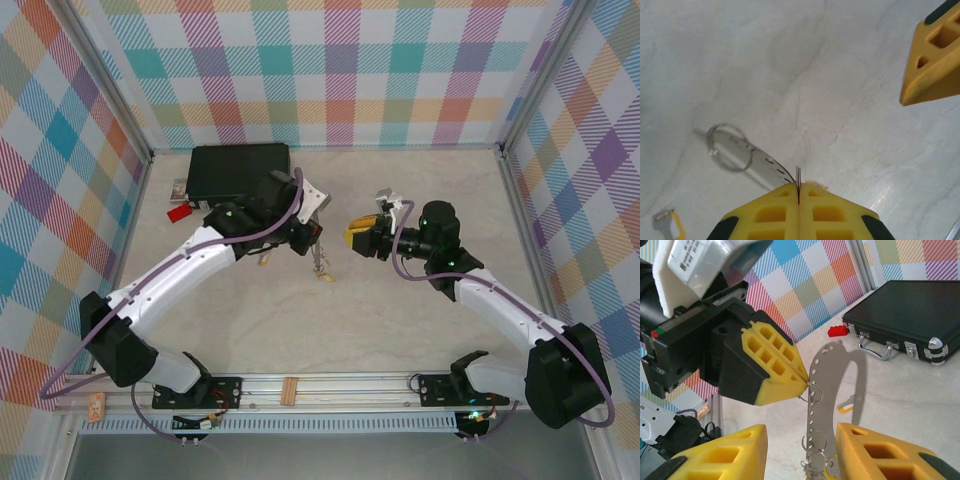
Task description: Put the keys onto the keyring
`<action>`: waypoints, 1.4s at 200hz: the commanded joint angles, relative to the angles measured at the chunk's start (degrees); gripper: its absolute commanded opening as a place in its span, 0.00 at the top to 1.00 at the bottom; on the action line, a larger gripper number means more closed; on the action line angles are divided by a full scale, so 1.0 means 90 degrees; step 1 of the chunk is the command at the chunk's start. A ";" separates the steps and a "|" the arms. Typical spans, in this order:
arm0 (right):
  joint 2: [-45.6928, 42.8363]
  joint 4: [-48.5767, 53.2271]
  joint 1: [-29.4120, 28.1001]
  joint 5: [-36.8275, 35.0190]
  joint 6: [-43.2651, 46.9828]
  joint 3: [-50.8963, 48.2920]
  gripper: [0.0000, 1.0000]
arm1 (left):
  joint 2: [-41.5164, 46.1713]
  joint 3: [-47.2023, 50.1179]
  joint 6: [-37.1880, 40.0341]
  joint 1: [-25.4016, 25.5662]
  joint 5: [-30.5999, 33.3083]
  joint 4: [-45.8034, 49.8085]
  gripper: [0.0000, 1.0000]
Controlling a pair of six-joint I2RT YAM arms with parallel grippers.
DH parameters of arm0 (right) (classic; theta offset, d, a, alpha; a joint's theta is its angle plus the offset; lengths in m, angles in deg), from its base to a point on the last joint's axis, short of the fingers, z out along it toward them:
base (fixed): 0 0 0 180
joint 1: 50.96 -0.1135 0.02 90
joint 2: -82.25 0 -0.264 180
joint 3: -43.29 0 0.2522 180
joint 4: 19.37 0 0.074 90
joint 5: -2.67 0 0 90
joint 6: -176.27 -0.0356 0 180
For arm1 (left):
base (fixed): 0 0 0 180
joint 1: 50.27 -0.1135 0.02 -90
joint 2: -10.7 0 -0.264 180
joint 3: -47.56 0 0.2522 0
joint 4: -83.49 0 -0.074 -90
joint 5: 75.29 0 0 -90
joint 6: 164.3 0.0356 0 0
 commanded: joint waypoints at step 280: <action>0.0367 -0.0285 -0.0016 0.0210 -0.0174 0.0052 0.60 | -0.0094 -0.0050 0.0024 0.0520 0.1849 -0.0189 1.00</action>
